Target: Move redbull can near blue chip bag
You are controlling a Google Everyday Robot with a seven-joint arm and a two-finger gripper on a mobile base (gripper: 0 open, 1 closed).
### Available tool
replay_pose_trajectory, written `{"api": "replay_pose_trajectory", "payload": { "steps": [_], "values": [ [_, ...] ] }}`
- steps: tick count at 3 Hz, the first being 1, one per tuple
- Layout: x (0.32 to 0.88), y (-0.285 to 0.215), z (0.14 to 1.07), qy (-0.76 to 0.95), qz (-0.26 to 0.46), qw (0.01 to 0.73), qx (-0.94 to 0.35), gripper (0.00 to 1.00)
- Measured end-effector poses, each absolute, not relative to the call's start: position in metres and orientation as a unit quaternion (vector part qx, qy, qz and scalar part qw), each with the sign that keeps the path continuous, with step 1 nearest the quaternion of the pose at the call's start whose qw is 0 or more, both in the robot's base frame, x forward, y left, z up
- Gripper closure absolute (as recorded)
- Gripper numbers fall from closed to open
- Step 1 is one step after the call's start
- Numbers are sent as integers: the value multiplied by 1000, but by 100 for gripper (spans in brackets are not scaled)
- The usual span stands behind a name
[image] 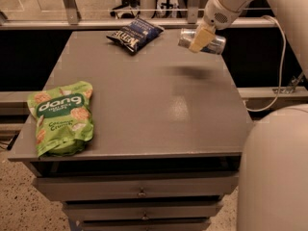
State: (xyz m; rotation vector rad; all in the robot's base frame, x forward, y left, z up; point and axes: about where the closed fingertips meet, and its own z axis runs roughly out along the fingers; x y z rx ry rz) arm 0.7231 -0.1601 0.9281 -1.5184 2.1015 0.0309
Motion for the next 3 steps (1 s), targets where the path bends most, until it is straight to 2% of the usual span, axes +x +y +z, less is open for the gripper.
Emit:
{"api": "replay_pose_trajectory", "payload": {
  "steps": [1, 3],
  "values": [
    [758, -129, 914, 772, 22, 288, -565, 100],
    [802, -38, 884, 745, 61, 294, -596, 100]
  ]
}}
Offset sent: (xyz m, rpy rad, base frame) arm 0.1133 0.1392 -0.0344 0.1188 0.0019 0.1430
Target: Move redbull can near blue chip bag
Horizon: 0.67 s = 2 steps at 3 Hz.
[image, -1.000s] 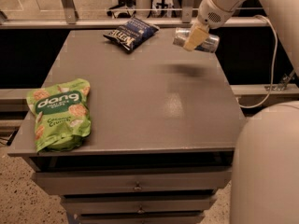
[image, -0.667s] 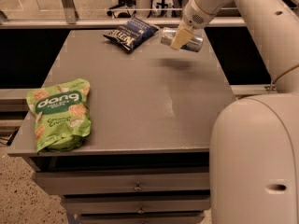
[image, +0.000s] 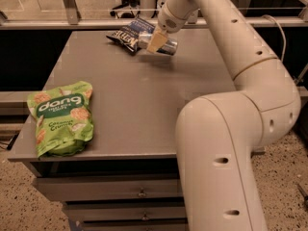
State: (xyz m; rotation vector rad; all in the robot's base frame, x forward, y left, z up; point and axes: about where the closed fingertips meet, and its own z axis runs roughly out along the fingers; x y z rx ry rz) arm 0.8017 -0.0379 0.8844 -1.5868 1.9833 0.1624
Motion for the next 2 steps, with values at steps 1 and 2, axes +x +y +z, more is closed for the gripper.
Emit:
{"api": "replay_pose_trajectory", "payload": {
  "steps": [1, 2],
  "values": [
    [811, -11, 871, 741, 63, 284, -605, 86],
    [819, -2, 858, 744, 58, 272, -607, 62]
  ]
}}
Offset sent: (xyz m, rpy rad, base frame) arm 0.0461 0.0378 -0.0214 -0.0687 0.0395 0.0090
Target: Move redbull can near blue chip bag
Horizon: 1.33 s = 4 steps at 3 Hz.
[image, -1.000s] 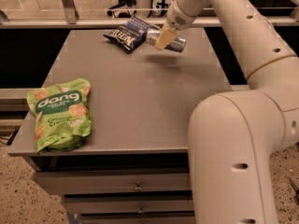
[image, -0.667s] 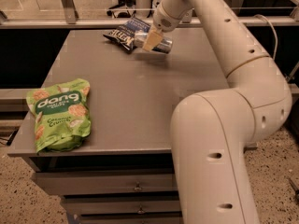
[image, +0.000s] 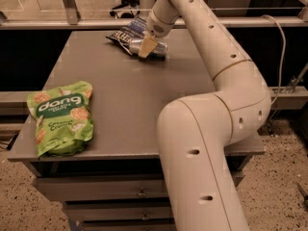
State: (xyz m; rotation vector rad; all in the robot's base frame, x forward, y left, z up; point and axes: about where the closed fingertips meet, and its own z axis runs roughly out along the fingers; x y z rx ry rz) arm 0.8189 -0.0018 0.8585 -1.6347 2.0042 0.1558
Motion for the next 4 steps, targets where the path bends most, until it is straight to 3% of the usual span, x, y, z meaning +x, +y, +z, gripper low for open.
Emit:
{"api": "replay_pose_trajectory", "payload": {
  "steps": [2, 3, 4],
  "values": [
    [824, -4, 844, 751, 53, 257, -606, 16],
    [824, -4, 846, 751, 53, 257, -606, 0],
    [824, -4, 846, 751, 53, 257, -606, 0]
  ]
}}
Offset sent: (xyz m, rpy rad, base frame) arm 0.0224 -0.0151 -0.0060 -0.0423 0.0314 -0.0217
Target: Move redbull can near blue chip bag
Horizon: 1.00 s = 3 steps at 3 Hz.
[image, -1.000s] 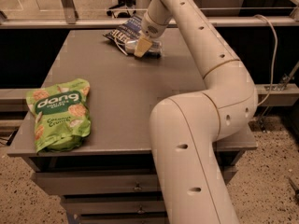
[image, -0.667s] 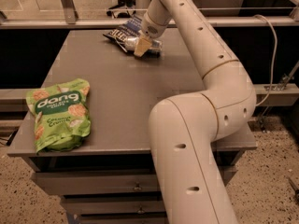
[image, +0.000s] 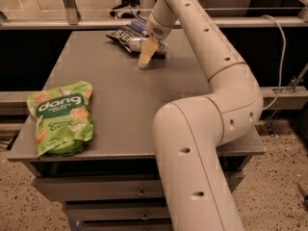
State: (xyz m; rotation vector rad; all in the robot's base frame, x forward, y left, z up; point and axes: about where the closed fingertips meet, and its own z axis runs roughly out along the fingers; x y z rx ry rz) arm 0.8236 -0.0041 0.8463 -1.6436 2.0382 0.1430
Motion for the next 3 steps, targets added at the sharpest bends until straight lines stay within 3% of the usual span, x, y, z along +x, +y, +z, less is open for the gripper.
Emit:
{"api": "replay_pose_trajectory", "payload": {
  "steps": [2, 3],
  "values": [
    [812, -58, 853, 764, 77, 270, -581, 0],
    [797, -106, 878, 770, 108, 310, -547, 0]
  ]
}}
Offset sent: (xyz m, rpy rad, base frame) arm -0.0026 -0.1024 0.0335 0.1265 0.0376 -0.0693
